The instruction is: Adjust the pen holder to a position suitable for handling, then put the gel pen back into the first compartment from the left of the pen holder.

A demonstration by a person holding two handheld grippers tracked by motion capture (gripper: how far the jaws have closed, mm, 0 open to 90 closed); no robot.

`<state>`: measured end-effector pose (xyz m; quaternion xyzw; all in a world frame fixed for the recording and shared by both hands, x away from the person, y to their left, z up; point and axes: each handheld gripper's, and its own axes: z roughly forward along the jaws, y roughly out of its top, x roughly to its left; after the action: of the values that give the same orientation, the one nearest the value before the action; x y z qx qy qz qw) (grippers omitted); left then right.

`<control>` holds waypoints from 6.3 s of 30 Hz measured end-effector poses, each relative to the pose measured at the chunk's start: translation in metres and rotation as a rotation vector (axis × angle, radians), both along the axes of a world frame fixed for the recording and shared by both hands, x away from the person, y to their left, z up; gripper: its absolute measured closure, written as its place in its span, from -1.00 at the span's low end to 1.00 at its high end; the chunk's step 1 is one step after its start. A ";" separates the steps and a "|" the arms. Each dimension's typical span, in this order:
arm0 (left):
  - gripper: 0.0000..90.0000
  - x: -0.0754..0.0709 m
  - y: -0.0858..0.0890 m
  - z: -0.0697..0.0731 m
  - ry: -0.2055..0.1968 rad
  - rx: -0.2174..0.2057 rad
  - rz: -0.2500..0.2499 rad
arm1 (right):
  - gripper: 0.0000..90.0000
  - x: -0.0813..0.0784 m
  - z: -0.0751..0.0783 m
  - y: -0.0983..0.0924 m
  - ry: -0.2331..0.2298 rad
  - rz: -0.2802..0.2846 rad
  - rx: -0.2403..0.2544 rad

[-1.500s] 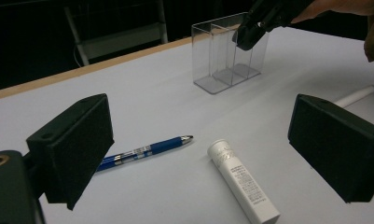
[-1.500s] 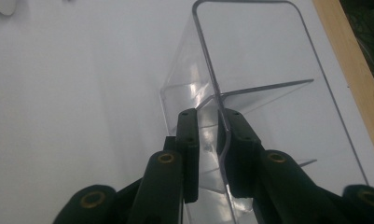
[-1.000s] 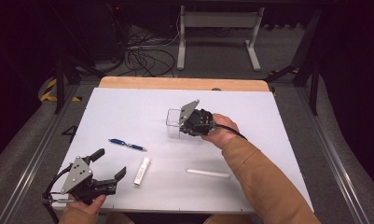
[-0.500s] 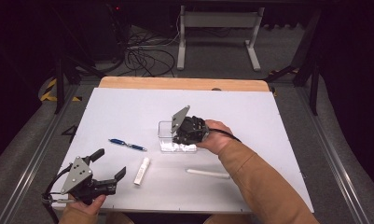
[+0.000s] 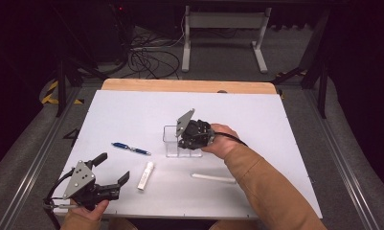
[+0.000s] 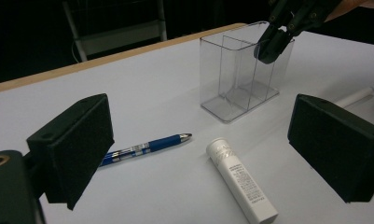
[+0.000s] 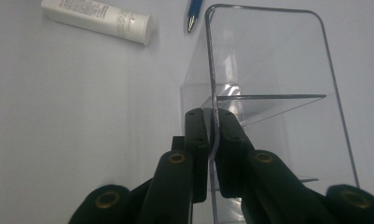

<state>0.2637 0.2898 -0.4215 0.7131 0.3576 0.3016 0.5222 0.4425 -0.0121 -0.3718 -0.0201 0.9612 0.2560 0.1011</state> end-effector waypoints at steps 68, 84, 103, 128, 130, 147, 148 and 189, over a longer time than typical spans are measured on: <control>-0.89 0.003 0.002 0.006 0.005 0.035 -0.021 | -1.00 -0.037 0.048 -0.062 -0.022 -0.212 0.476; -0.80 0.013 -0.005 0.014 0.007 0.136 -0.072 | -1.00 -0.055 0.044 -0.096 -0.036 -0.251 0.562; -0.71 0.034 -0.006 0.025 0.041 0.125 -0.172 | -0.99 -0.088 -0.005 -0.175 -0.052 -0.439 0.712; -0.54 0.042 0.002 0.036 0.048 0.155 -0.204 | -0.98 -0.097 -0.047 -0.199 -0.076 -0.529 0.758; -0.57 0.044 0.004 0.037 0.047 0.154 -0.203 | -0.98 -0.098 -0.051 -0.200 -0.084 -0.538 0.760; -0.40 0.064 0.012 0.042 0.069 0.205 -0.252 | -0.97 -0.096 -0.071 -0.204 -0.073 -0.563 0.762; -0.38 0.065 0.013 0.043 0.068 0.216 -0.260 | -0.97 -0.096 -0.072 -0.204 -0.071 -0.563 0.762; -0.26 0.144 0.012 0.041 0.224 0.471 -0.397 | -0.94 -0.096 -0.086 -0.204 -0.035 -0.581 0.731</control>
<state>0.4080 0.3018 -0.3809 0.8988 0.1873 0.1882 0.3489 0.3460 -0.2160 -0.4573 0.2823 0.7721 0.5385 0.1850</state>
